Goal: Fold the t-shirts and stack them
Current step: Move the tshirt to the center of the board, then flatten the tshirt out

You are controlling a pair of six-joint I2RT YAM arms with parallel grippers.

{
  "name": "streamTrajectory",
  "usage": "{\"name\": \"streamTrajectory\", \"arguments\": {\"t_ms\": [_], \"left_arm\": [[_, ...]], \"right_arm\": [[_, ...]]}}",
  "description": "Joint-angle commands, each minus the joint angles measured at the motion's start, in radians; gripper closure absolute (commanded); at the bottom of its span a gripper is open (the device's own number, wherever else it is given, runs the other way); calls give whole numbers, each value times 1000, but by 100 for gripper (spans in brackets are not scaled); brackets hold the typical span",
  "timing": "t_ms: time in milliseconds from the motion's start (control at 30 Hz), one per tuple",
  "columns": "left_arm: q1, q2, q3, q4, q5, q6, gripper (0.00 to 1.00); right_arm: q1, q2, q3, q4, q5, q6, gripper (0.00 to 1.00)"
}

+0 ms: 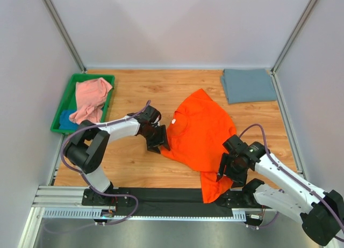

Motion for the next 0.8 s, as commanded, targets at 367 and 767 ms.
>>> {"name": "streamTrajectory", "arguments": {"t_ms": [367, 767], "left_arm": [[59, -159, 246, -217, -38, 1, 100], [99, -290, 388, -431, -96, -16, 100]], "right_arm": [[12, 158, 124, 12, 276, -6, 92], [67, 144, 202, 142, 110, -12, 76]]}}
